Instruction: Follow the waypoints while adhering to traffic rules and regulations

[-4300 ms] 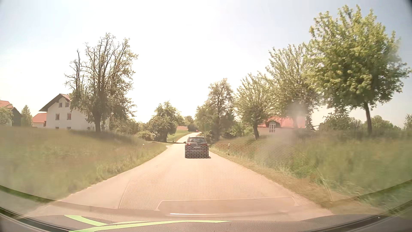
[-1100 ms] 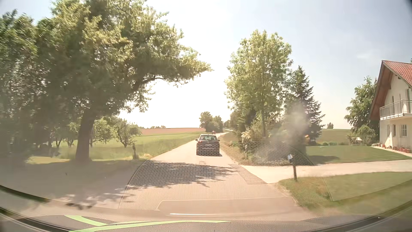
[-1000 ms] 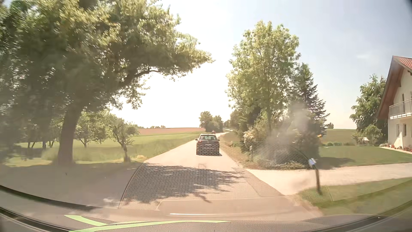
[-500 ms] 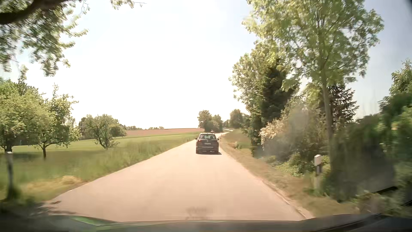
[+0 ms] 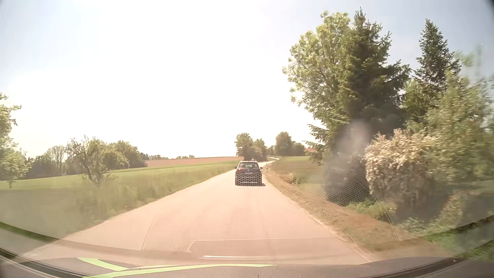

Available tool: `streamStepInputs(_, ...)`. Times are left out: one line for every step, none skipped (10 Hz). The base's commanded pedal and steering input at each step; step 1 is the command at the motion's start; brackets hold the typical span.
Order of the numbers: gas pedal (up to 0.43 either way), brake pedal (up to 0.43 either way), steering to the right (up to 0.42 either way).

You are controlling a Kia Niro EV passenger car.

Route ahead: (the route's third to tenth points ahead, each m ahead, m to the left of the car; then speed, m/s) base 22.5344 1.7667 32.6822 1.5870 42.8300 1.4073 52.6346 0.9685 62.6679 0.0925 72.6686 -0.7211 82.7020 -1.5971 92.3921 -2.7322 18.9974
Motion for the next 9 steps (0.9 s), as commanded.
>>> streamStepInputs(0.157,0.0,0.0)
streamStepInputs(0.157,0.0,0.0)
streamStepInputs(0.157,0.0,0.0)
streamStepInputs(0.157,0.0,0.0)
streamStepInputs(0.157,0.0,0.0)
streamStepInputs(0.157,0.0,0.0)
streamStepInputs(0.157,0.0,0.0)
streamStepInputs(0.157,0.0,0.0)
streamStepInputs(0.157,0.0,0.001)
